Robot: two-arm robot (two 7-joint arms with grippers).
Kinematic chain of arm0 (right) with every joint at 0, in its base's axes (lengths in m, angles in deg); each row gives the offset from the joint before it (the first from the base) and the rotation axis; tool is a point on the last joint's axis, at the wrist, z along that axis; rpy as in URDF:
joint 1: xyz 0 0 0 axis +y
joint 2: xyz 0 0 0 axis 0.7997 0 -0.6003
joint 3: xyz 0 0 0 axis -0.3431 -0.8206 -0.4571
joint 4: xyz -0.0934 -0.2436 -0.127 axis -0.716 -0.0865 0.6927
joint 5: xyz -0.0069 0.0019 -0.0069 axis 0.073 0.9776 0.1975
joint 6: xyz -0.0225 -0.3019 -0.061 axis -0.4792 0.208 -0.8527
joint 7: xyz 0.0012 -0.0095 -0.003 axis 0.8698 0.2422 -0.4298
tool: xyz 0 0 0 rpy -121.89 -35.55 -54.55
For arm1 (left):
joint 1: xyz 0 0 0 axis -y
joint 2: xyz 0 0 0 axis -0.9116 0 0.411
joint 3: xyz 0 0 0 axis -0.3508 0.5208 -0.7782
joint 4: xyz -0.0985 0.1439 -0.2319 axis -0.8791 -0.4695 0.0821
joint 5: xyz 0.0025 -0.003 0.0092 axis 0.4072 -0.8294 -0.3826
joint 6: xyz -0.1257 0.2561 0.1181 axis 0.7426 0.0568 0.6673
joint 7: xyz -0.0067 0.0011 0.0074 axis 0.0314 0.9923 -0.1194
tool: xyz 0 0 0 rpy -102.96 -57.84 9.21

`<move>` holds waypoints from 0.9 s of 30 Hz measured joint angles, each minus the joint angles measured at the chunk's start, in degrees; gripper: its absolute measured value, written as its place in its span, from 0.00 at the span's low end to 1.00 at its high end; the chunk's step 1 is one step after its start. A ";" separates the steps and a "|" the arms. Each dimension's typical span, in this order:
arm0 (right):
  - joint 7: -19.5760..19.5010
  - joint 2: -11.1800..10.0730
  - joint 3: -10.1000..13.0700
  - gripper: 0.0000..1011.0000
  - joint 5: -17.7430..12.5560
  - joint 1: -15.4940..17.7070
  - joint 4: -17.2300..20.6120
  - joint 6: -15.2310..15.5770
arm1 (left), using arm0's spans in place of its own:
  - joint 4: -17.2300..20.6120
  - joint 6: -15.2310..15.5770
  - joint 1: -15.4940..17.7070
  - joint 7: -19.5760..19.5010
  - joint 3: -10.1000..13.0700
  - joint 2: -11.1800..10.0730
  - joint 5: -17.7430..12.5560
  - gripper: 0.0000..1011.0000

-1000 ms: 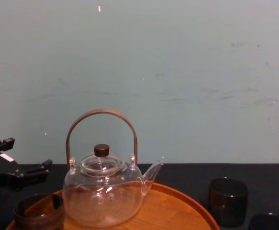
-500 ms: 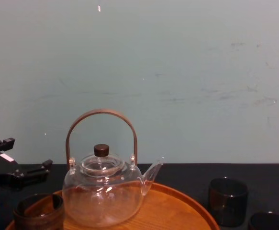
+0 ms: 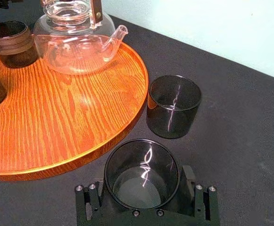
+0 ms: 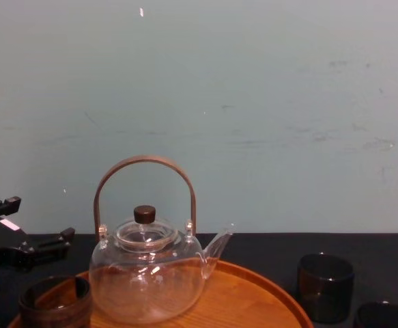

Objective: Pick up the glass from the table and place it on the tray.

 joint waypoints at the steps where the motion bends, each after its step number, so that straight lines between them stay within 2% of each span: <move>1: 0.00 0.00 0.01 0.99 0.00 0.01 0.00 0.00 | 0.00 0.00 0.00 0.00 0.00 0.00 0.00 0.99; 6: 0.00 -0.02 0.05 0.99 -0.02 0.04 0.03 -0.01 | 0.00 0.00 0.00 0.00 0.00 0.00 0.00 0.99; 12: 0.00 -0.04 0.09 0.90 -0.04 0.06 0.06 -0.03 | 0.00 0.00 0.00 0.00 0.00 0.00 0.00 0.99; 27: 0.00 -0.10 0.15 0.89 -0.11 0.12 0.12 -0.07 | 0.00 0.00 0.00 0.00 0.00 0.00 -0.01 0.99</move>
